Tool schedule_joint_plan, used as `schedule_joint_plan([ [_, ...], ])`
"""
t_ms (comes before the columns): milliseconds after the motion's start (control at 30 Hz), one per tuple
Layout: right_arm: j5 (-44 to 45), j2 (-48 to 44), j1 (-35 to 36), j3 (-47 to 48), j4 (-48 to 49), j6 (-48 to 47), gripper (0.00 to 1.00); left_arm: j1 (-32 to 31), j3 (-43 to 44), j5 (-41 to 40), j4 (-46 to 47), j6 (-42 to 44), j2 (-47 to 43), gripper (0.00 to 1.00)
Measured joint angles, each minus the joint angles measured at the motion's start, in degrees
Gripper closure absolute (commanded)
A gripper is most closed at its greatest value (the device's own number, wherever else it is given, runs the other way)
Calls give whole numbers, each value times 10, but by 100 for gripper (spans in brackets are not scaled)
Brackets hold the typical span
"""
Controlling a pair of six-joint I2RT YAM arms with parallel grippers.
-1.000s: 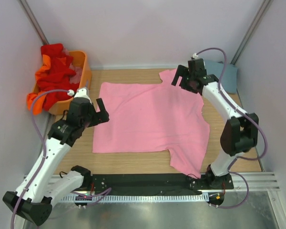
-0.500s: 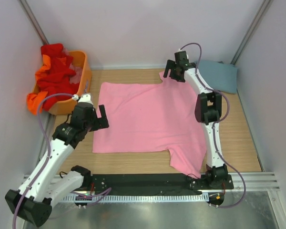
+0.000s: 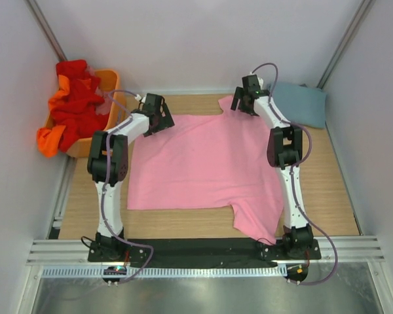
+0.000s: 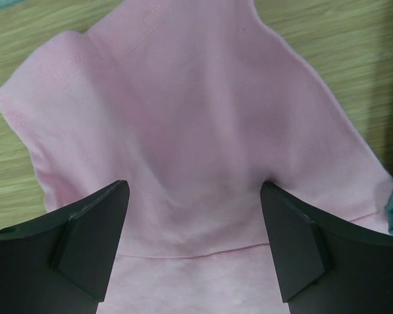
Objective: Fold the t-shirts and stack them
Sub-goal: Flatten the tshirt out
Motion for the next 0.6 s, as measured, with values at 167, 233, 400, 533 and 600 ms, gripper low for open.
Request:
schedule_joint_plan([
  [167,-1,26,0,42,1,1,12,28,210,11,-28,0,165,5],
  [233,-7,41,0,65,3,3,12,38,290,21,-45,-1,217,5],
  [400,-38,83,-1,124,34,17,12,64,382,33,-83,-6,271,5],
  [533,-53,101,-2,143,71,26,10,80,382,47,-85,-13,271,5],
  [600,-58,103,-2,142,84,30,8,85,389,51,-91,-13,273,5],
])
